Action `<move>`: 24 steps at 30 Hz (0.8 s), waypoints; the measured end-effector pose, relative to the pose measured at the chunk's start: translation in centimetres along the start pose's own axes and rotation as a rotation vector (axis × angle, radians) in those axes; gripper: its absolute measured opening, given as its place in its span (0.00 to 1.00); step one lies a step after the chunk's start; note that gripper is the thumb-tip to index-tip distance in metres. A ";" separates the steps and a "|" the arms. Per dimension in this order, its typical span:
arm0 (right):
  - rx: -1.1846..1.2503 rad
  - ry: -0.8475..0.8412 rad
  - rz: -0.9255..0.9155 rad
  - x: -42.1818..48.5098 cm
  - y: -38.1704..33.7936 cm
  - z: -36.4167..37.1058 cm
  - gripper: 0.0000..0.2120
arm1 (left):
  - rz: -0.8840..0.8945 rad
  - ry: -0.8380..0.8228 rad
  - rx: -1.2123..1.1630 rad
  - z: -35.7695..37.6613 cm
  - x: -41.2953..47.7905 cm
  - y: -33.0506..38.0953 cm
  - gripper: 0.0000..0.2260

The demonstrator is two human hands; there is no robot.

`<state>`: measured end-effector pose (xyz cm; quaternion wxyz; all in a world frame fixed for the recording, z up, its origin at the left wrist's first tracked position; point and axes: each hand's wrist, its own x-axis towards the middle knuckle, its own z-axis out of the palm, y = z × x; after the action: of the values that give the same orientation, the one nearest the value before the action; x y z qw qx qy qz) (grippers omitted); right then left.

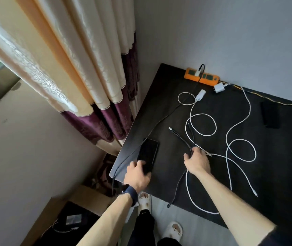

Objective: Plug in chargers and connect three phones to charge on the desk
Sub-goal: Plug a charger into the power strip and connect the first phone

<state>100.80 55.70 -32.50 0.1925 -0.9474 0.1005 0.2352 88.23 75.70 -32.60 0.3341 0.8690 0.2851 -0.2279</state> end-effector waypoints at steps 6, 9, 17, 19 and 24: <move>0.028 0.106 0.214 5.4 -3.4 0.1 0.25 | 0.093 0.081 0.255 0.3 5.8 2.8 0.35; 0.002 0.114 0.267 6.6 -3.9 0.5 0.25 | 0.033 0.076 0.262 0.1 7.6 2.8 0.42; 0.080 0.078 0.216 8.4 -1.7 0.3 0.12 | 0.047 0.030 0.280 0.5 9.3 3.9 0.41; 0.078 0.130 0.158 7.8 -1.2 0.3 0.14 | 0.048 0.010 0.301 0.4 9.3 4.0 0.41; 0.018 0.202 -0.018 7.6 -1.7 0.7 0.16 | 0.057 0.005 0.337 0.3 9.0 4.0 0.43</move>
<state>107.61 56.81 -36.25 0.1918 -0.9654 0.1132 0.1359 97.33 76.06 -36.29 0.1891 0.9210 0.2190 -0.2609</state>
